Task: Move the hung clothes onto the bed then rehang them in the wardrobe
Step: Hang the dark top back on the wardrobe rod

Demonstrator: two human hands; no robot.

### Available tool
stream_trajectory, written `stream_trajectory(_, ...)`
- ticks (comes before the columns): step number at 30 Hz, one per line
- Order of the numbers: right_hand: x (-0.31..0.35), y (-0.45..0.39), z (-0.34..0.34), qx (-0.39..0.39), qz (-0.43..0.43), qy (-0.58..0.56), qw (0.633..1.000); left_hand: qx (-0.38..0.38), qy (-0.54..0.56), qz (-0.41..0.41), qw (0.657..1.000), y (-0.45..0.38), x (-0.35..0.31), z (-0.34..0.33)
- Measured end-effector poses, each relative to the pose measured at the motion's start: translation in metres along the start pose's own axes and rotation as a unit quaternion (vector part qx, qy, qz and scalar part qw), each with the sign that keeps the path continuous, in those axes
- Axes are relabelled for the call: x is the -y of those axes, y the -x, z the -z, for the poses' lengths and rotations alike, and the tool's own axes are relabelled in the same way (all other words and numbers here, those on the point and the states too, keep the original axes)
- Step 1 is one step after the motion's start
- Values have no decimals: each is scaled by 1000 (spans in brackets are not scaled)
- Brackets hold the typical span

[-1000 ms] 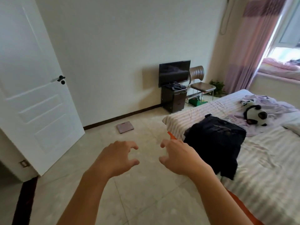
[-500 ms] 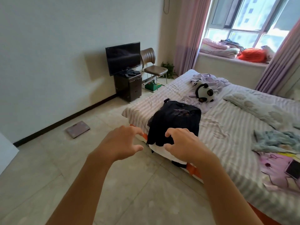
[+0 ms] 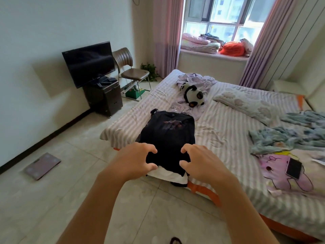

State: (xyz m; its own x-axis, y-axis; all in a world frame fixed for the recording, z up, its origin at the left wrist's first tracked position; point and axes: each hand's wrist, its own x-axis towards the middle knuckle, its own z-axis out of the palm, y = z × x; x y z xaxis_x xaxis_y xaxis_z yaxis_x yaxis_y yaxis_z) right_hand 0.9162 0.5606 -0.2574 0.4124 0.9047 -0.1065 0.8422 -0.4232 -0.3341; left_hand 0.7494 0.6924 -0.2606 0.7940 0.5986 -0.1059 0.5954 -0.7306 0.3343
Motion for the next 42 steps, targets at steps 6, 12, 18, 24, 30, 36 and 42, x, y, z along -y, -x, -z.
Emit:
stream_trajectory(6,-52,-82,20,5,4,5,1000,10,2,11,1000,-94,-10,1)
stream_trajectory(12,-92,-157,48,14,17,13,1000,-5,2,27,1000,-177,-16,15)
stream_trajectory(18,-117,-219,60,23,13,12,1000,21,5,41,999,-249,-9,17)
stream_trajectory(24,-131,-286,63,30,-6,26,999,42,16,24,999,-327,13,23)
stream_trajectory(30,-138,-369,65,32,-48,30,998,66,25,-12,997,-417,46,33)
stream_trajectory(36,-142,-451,69,24,-85,12,996,76,28,-30,996,-500,83,51)
stream_trajectory(42,-167,-517,68,14,-102,-1,995,78,26,-18,996,-574,103,52)
